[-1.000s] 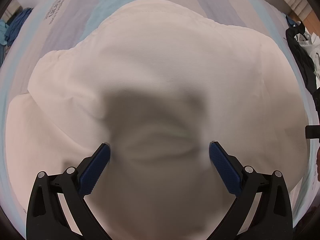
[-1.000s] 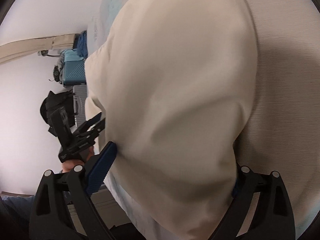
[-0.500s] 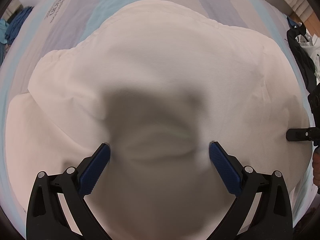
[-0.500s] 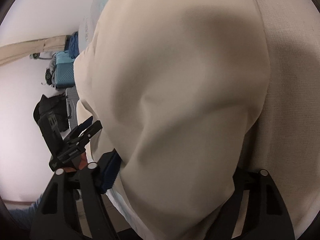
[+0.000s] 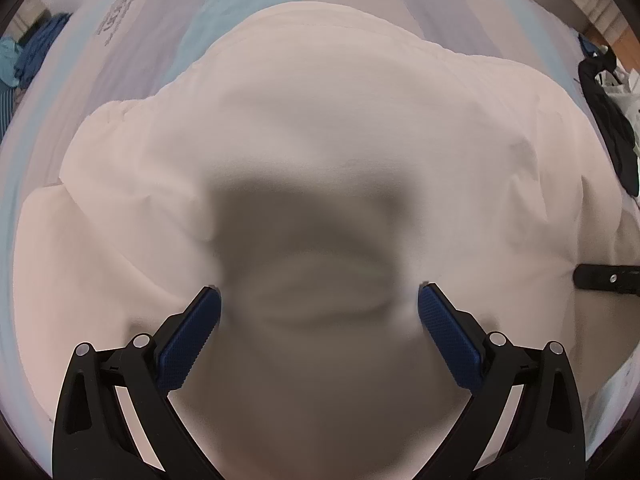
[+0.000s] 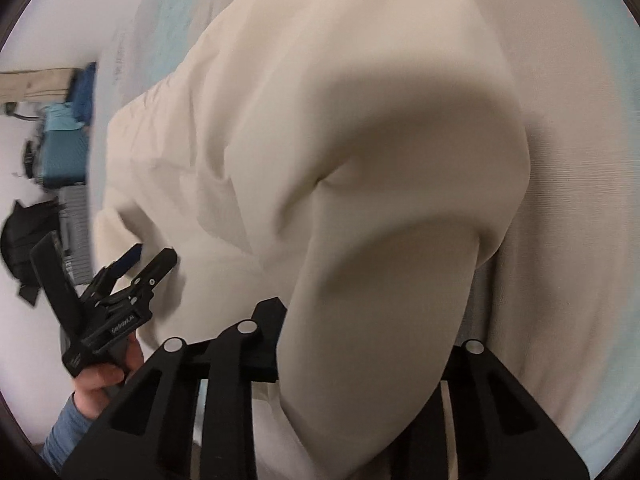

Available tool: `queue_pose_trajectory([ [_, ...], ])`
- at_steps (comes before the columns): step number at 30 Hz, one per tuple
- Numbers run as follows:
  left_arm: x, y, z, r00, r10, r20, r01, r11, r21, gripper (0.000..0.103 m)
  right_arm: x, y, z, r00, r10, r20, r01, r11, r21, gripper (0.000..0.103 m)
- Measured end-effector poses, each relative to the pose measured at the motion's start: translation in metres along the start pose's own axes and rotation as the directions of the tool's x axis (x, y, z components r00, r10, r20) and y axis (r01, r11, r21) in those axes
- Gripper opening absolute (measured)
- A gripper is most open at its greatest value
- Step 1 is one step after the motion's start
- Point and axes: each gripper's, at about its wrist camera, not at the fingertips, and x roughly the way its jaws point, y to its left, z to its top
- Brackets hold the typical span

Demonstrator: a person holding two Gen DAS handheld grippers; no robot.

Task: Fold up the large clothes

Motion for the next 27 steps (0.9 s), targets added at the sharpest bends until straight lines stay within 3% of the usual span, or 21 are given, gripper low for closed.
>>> queue_pose_trajectory([
  [7,-0.003,0.007,-0.005,0.999,-0.031,0.029,0.03,0.999,0.03,0.097,-0.012,0.037,-0.009,0.989,-0.143,0.028,0.142,0.989,0.036,0.018],
  [13,-0.039,0.034,0.007,0.994,-0.097,0.058,0.094,0.994,0.046,0.095,-0.036,0.081,-0.012,0.959,-0.281,0.036,0.277,0.957,0.085,0.018],
  [19,-0.075,0.088,0.007,0.99,-0.119,0.075,0.114,0.991,0.064,0.095,-0.058,0.143,-0.022,0.908,-0.414,0.07,0.409,0.909,0.075,0.017],
  [27,-0.104,0.151,0.003,0.985,-0.136,0.101,0.13,0.989,0.071,0.095,-0.054,0.223,-0.03,0.817,-0.557,0.147,0.554,0.83,0.068,0.017],
])
